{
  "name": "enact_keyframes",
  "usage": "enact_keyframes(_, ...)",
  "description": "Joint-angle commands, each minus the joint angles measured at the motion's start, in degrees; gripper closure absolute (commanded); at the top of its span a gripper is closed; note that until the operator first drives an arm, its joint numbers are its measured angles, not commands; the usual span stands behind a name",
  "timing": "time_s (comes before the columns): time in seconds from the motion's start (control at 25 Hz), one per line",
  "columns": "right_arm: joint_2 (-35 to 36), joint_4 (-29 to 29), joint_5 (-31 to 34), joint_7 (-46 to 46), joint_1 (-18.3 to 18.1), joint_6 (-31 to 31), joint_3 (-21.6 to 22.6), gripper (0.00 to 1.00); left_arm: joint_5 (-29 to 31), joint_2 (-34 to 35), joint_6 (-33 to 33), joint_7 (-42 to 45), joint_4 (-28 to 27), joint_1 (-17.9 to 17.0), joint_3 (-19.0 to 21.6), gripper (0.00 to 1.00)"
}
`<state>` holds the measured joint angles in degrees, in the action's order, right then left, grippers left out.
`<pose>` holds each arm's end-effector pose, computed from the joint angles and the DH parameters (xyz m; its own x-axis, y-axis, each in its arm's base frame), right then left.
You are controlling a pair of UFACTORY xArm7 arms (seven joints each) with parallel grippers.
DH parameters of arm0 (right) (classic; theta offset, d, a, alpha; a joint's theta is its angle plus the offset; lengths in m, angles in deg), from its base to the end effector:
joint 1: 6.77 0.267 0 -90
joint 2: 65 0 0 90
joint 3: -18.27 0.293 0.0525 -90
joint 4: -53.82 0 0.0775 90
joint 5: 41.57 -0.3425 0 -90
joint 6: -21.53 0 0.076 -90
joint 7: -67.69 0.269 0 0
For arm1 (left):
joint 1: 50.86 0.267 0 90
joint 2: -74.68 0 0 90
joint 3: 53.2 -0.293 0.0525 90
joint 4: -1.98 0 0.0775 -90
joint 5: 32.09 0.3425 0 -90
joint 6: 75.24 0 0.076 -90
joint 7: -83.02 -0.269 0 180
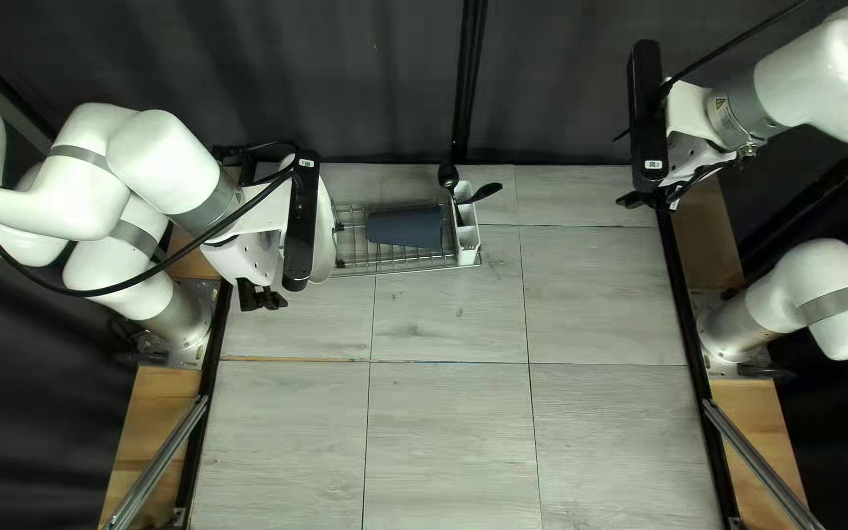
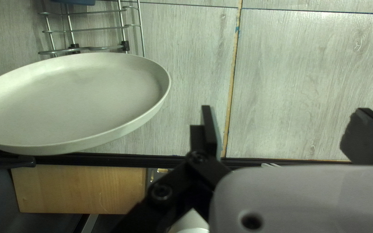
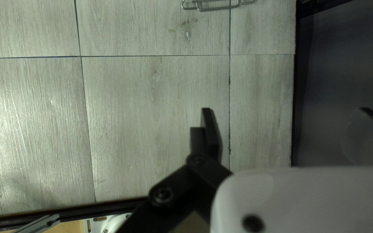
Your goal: Pick up and place plate onto table. Place down one fork to the left of the plate. Place spoon and knife to the right of the plate. Place cup above the knife and spoon
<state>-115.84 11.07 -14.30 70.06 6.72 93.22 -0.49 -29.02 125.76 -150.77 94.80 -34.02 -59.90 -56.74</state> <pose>0.3186 -0.1251 0.3573 0.9365 0.0436 0.3479 -0.0316 -0.9777 0.2076 0.2792 -0.0186 0.3030 0.9768 0.0851 0.1963 0.0797 -0.9962 0.0354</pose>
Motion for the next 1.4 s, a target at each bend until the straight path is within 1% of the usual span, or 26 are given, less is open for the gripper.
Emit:
enact_keyframes(0.04, 0.0, 0.0, 0.0, 0.0, 0.0, 0.0, 0.0, 0.0, -0.67, 0.28, 0.23, 0.21, 0.48, 0.14, -0.65, 0.0)
enact_keyframes(0.08, 0.0, 0.0, 0.0, 0.0, 0.0, 0.0, 0.0, 0.0, -0.72, -0.58, -0.03, 0.38, -0.37, 0.5, -1.15, 0.0)
enact_keyframes(0.2, 0.0, 0.0, 0.0, 0.0, 0.0, 0.0, 0.0, 0.0, -1.69, -4.19, -4.23, -0.15, -5.67, 1.68, -5.0, 0.0)
enact_keyframes(0.28, 0.0, 0.0, 0.0, 0.0, 0.0, 0.0, 0.0, 0.0, -2.48, -5.09, -5.88, -0.47, -7.11, 1.93, -6.8, 0.0)
enact_keyframes(0.32, 0.0, 0.0, 0.0, 0.0, 0.0, 0.0, 0.0, 0.0, -3.11, -5.78, -7.1, -0.73, -8.13, 2.33, -8.63, 0.0)
enact_keyframes(0.4, 0.0, 0.0, 0.0, 0.0, 0.0, 0.0, 0.0, 0.0, -3.99, -6.78, -8.72, -1.11, -9.69, 2.76, -10.95, 0.0)
enact_keyframes(0.52, 0.0, 0.0, 0.0, 0.0, 0.0, 0.0, 0.0, 0.0, -5.54, -8.04, -9.94, -0.71, -12.04, 3.37, -13.74, 0.0)
enact_keyframes(0.64, 0.0, 0.0, 0.0, 0.0, 0.0, 0.0, 0.0, 0.0, -7.69, -9.98, -9.53, 0.2, -14.01, 3.35, -15.49, 0.0)
enact_keyframes(0.76, 0.0, 0.0, 0.0, 0.0, 0.0, 0.0, 0.0, 0.0, -8.91, -11.89, -9.53, 1.64, -16.82, 3.11, -15.46, 0.0)
enact_keyframes(1.12, 0.0, 0.0, 0.0, 0.0, 0.0, 0.0, 0.0, 0.0, -8.91, -11.89, -9.53, 1.64, -16.82, 3.11, -15.46, 0.0)
enact_keyframes(1.16, 0.0, 0.0, 0.0, 0.0, 0.0, 0.0, 0.0, 0.0, -9.5, -11.25, -9.09, 2.71, -15.93, 3.72, -15.68, 0.0)
enact_keyframes(1.24, 0.0, 0.0, 0.0, 0.0, 0.0, 0.0, 0.0, 0.0, -7.43, -9.74, -8.28, 9.38, -14.51, 6.92, -12.81, 0.0)
enact_keyframes(1.28, 0.0, 0.0, 0.0, 0.0, 0.0, 0.0, 0.0, 0.0, -6.76, -9.42, -8.11, 11.4, -14.05, 7.88, -11.94, 0.0)
enact_keyframes(1.32, 0.0, 0.0, 0.0, 0.0, 0.0, 0.0, 0.0, 0.0, -5.13, -8.77, -7.89, 15.7, -13.06, 9.87, -10.26, 0.0)
enact_keyframes(1.4, 0.0, 0.0, 0.0, 0.0, 0.0, 0.0, 0.0, 0.0, -2.73, -7.72, -7.64, 20.44, -11.53, 12.61, -8.78, 0.0)
